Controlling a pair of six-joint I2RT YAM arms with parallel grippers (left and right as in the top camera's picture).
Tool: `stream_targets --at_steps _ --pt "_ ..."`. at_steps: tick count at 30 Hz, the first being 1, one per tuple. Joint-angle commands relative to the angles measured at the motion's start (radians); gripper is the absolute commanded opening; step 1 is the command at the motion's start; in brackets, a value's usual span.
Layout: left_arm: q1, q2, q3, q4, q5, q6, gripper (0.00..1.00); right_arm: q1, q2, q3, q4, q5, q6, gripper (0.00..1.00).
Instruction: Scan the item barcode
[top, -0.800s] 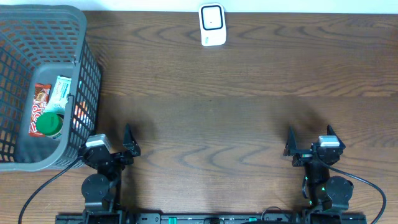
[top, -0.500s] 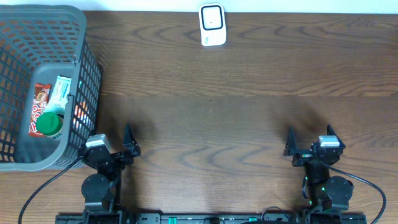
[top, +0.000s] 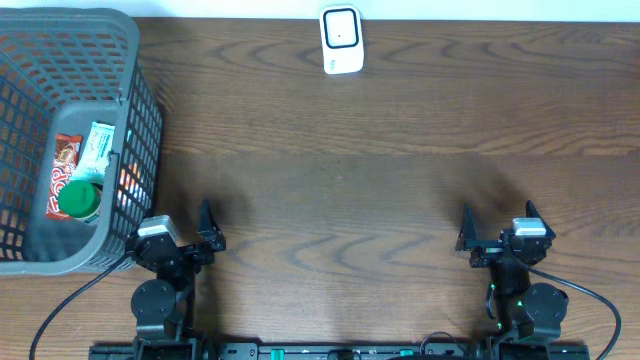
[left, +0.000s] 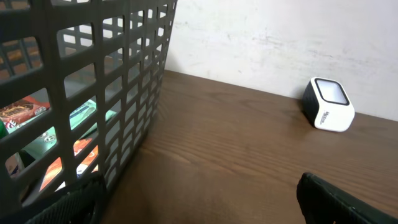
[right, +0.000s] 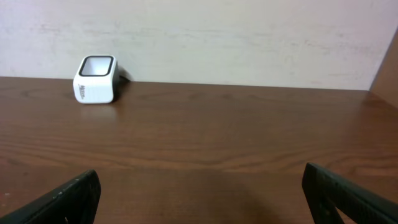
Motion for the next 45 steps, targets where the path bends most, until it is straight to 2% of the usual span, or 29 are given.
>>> stream_targets --at_steps 1,6,13,17,25,31,37,43,45 --pt "-0.002 0.001 -0.032 -0.015 -0.005 0.010 0.98 -0.002 -0.005 -0.002 -0.004 0.009 0.013 0.99" --pt "-0.002 0.001 -0.032 -0.015 0.004 0.009 0.98 -0.002 -0.005 -0.002 -0.004 0.009 0.013 0.99" --pt "-0.002 0.001 -0.032 0.014 0.389 -0.032 0.98 -0.002 -0.005 -0.002 -0.004 0.009 0.013 0.99" --pt "-0.002 0.001 -0.032 0.014 0.394 -0.032 0.98 -0.002 -0.005 -0.002 -0.004 0.008 0.013 0.99" --pt "-0.003 0.015 0.034 -0.048 0.588 -0.029 0.98 -0.002 -0.005 -0.002 -0.004 0.009 0.013 0.99" --pt "-0.003 0.140 0.245 -0.215 0.598 -0.026 0.98 -0.002 -0.005 -0.002 -0.004 0.009 0.013 0.99" --pt "-0.003 0.388 0.533 -0.323 0.597 -0.024 0.98 -0.002 -0.005 -0.002 -0.004 0.009 0.013 0.99" --pt "-0.003 0.657 0.874 -0.659 0.595 -0.024 0.98 -0.002 -0.005 -0.002 -0.004 0.009 0.013 0.99" --pt "-0.003 0.717 0.933 -0.756 0.595 -0.024 0.98 -0.002 -0.005 -0.002 -0.004 0.009 0.013 0.99"
